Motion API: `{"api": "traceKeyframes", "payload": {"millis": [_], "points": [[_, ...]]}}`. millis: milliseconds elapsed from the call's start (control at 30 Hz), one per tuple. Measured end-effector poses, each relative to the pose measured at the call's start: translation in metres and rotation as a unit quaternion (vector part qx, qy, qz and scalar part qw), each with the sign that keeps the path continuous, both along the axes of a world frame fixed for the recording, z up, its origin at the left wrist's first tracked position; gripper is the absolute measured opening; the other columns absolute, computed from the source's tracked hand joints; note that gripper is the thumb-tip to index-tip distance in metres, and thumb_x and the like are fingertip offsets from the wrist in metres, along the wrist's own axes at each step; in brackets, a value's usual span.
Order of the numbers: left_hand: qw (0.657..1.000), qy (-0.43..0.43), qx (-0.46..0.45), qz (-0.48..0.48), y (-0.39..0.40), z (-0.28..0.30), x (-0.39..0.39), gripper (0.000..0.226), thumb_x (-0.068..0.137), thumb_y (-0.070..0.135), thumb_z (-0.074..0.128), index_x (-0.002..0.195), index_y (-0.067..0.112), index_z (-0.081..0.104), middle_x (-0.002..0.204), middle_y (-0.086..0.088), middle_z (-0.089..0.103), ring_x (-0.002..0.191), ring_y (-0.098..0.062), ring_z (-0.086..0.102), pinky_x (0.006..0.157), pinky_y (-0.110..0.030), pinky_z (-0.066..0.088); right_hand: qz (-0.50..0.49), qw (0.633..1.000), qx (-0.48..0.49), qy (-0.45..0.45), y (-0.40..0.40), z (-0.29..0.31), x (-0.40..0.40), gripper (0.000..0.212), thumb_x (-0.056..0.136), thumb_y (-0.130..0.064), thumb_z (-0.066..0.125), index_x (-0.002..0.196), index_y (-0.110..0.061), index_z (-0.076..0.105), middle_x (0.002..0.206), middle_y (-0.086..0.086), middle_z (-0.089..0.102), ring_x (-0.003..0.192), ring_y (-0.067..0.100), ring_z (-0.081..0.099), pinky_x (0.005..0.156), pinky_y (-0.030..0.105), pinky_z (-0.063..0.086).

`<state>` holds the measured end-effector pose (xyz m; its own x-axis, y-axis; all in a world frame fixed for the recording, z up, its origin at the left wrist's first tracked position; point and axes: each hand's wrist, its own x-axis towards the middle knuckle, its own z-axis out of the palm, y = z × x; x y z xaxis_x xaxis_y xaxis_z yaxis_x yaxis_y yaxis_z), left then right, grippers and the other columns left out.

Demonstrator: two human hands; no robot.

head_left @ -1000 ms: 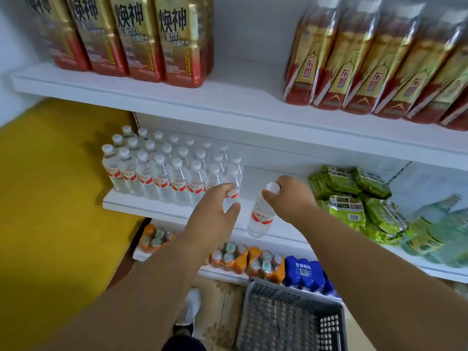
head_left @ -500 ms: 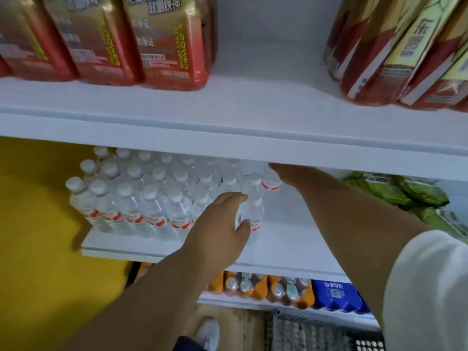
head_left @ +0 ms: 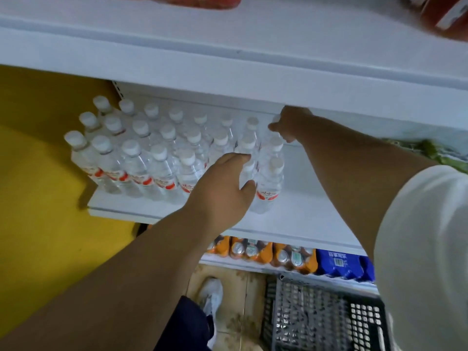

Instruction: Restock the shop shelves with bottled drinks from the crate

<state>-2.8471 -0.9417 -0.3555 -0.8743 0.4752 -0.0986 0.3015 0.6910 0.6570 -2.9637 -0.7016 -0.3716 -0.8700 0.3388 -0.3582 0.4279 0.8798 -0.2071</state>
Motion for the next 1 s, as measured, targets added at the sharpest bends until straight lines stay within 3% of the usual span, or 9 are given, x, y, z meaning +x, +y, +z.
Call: {"api": "traceKeyframes", "payload": {"millis": [100, 267, 400, 500, 567, 667, 767, 867, 1000], "points": [[1.000, 0.007, 0.012, 0.004, 0.000, -0.003, 0.003, 0.056, 0.100, 0.032, 0.057, 0.152, 0.027, 0.040, 0.157, 0.012, 0.037, 0.139, -0.009, 0.040, 0.101, -0.009, 0.020, -0.016, 0.998, -0.033, 0.042, 0.006, -0.004, -0.004, 0.034, 0.096, -0.032, 0.063, 0.068, -0.014, 0.054, 0.068, 0.006, 0.061, 0.058, 0.020, 0.057, 0.053, 0.029, 0.044], [1.000, 0.015, 0.025, 0.007, 0.000, -0.006, 0.003, 0.056, 0.100, 0.032, 0.056, 0.153, 0.028, 0.039, 0.158, 0.011, 0.037, 0.139, -0.009, 0.041, 0.101, -0.012, 0.023, -0.036, 0.997, 0.013, 0.061, -0.004, -0.014, -0.007, 0.044, 0.096, -0.041, 0.059, 0.071, -0.006, 0.052, 0.066, 0.007, 0.053, 0.057, 0.019, 0.048, 0.052, 0.031, 0.037], [0.999, 0.016, 0.036, 0.016, 0.000, -0.009, 0.002, 0.055, 0.100, 0.032, 0.056, 0.152, 0.028, 0.039, 0.157, 0.012, 0.037, 0.137, -0.011, 0.043, 0.102, -0.013, 0.023, -0.037, 0.997, -0.022, 0.056, -0.002, -0.014, -0.014, 0.033, 0.095, -0.033, 0.062, 0.072, -0.011, 0.054, 0.072, 0.008, 0.056, 0.061, 0.022, 0.053, 0.061, 0.033, 0.044], [0.999, 0.010, 0.045, 0.020, 0.000, -0.011, 0.002, 0.054, 0.100, 0.031, 0.056, 0.152, 0.028, 0.040, 0.157, 0.012, 0.038, 0.141, -0.009, 0.038, 0.103, -0.013, 0.022, -0.032, 0.998, 0.017, 0.059, -0.003, -0.017, -0.012, 0.035, 0.099, -0.037, 0.058, 0.091, -0.003, 0.061, 0.074, 0.008, 0.048, 0.080, 0.029, 0.057, 0.069, 0.033, 0.040], [0.999, 0.010, 0.046, 0.020, 0.001, -0.011, 0.002, 0.054, 0.101, 0.031, 0.056, 0.152, 0.028, 0.040, 0.158, 0.012, 0.037, 0.142, -0.008, 0.037, 0.102, -0.011, 0.020, -0.018, 0.998, 0.029, 0.048, -0.006, -0.015, -0.013, 0.038, 0.100, -0.036, 0.056, 0.110, -0.001, 0.065, 0.072, 0.006, 0.046, 0.079, 0.027, 0.056, 0.067, 0.032, 0.040], [0.998, 0.012, 0.055, 0.020, 0.005, -0.010, -0.002, 0.054, 0.101, 0.030, 0.056, 0.152, 0.027, 0.040, 0.157, 0.011, 0.038, 0.141, -0.007, 0.036, 0.101, -0.010, 0.019, -0.009, 0.999, 0.019, 0.037, -0.007, -0.007, -0.017, 0.042, 0.101, -0.025, 0.053, 0.140, -0.010, 0.052, 0.077, 0.003, 0.042, 0.081, 0.021, 0.053, 0.066, 0.029, 0.042], [0.998, 0.004, 0.062, 0.024, 0.011, -0.008, -0.002, 0.054, 0.101, 0.030, 0.056, 0.152, 0.029, 0.040, 0.158, 0.011, 0.038, 0.142, -0.008, 0.036, 0.102, -0.012, 0.020, -0.022, 0.999, 0.025, 0.028, -0.011, -0.009, -0.013, 0.038, 0.099, -0.022, 0.054, 0.134, -0.008, 0.057, 0.076, 0.004, 0.042, 0.085, 0.027, 0.057, 0.058, 0.029, 0.041], [0.997, 0.001, 0.071, 0.022, 0.017, -0.006, -0.001, 0.054, 0.101, 0.030, 0.055, 0.152, 0.029, 0.039, 0.159, 0.011, 0.037, 0.143, -0.010, 0.036, 0.104, -0.014, 0.021, -0.005, 0.997, 0.074, 0.038, -0.015, -0.011, -0.010, 0.034, 0.103, -0.020, 0.047, 0.133, -0.007, 0.059, 0.104, 0.008, 0.061, 0.111, 0.031, 0.061, 0.075, 0.032, 0.050], [0.998, -0.003, 0.060, 0.025, 0.022, -0.004, 0.002, 0.054, 0.101, 0.032, 0.055, 0.153, 0.030, 0.038, 0.160, 0.011, 0.036, 0.145, -0.011, 0.035, 0.104, -0.016, 0.021, -0.009, 0.997, 0.067, 0.028, -0.023, -0.006, -0.001, 0.036, 0.098, -0.013, 0.048, 0.132, -0.004, 0.058, 0.128, 0.013, 0.056, 0.121, 0.032, 0.057, 0.086, 0.033, 0.048]]}}
